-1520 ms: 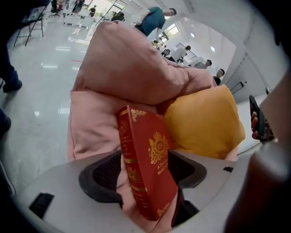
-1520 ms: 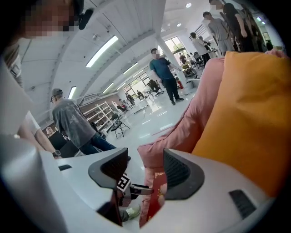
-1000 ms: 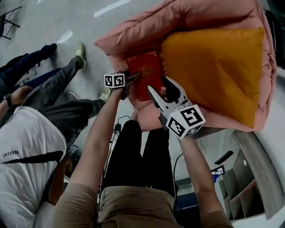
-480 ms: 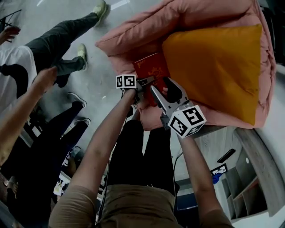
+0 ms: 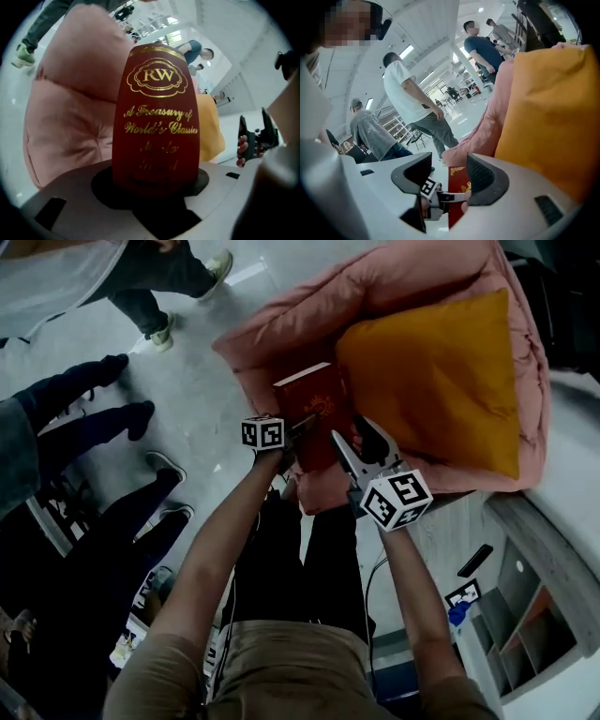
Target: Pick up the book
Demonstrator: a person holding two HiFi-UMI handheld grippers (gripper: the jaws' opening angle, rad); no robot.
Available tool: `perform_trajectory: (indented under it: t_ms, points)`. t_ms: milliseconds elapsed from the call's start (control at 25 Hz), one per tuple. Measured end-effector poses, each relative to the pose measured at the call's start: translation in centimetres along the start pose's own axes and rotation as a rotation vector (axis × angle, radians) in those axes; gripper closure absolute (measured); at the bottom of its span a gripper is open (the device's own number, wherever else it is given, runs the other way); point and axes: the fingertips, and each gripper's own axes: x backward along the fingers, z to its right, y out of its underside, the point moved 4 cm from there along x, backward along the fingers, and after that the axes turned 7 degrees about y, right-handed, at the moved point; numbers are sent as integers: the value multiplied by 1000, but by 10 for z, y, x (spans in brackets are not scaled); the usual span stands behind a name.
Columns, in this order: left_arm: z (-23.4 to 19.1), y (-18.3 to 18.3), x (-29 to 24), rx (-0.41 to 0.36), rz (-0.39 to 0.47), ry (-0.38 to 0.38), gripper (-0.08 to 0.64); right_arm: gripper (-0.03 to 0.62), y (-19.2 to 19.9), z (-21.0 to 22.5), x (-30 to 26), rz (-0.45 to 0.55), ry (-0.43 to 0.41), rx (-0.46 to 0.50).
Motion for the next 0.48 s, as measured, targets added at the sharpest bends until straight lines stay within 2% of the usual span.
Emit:
perform_trajectory:
  t_ms: [200,480]
  points:
    - [84,-38,66,-207,83,80,324,360,-32,-21,37,64,39,51]
    - [191,-70,149,-401,194,133,324,360,-75,-74,86,157,53,123]
